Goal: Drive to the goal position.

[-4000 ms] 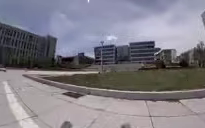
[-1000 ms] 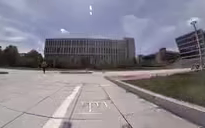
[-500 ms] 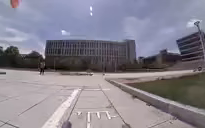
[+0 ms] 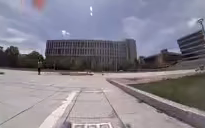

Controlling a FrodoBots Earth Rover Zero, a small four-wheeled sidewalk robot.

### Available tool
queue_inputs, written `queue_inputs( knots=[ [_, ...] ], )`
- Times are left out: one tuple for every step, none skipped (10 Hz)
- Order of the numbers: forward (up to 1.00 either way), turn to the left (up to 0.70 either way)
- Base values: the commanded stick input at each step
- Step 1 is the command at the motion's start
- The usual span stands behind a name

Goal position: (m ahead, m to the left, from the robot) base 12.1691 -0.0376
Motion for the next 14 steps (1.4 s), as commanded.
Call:
queue_inputs(
  knots=[
    [0.7,0.0],
    [0.7,0.0],
    [0.7,0.0],
    [0.7,0.0],
    [0.7,0.0],
    [0.7,0.0],
    [0.7,0.0],
    [0.7,0.0],
    [0.7,0.0],
    [0.7,0.0],
    [0.7,0.0],
    [0.7,0.0],
    [0.7,0.0],
    [0.7,0.0]
  ],
)
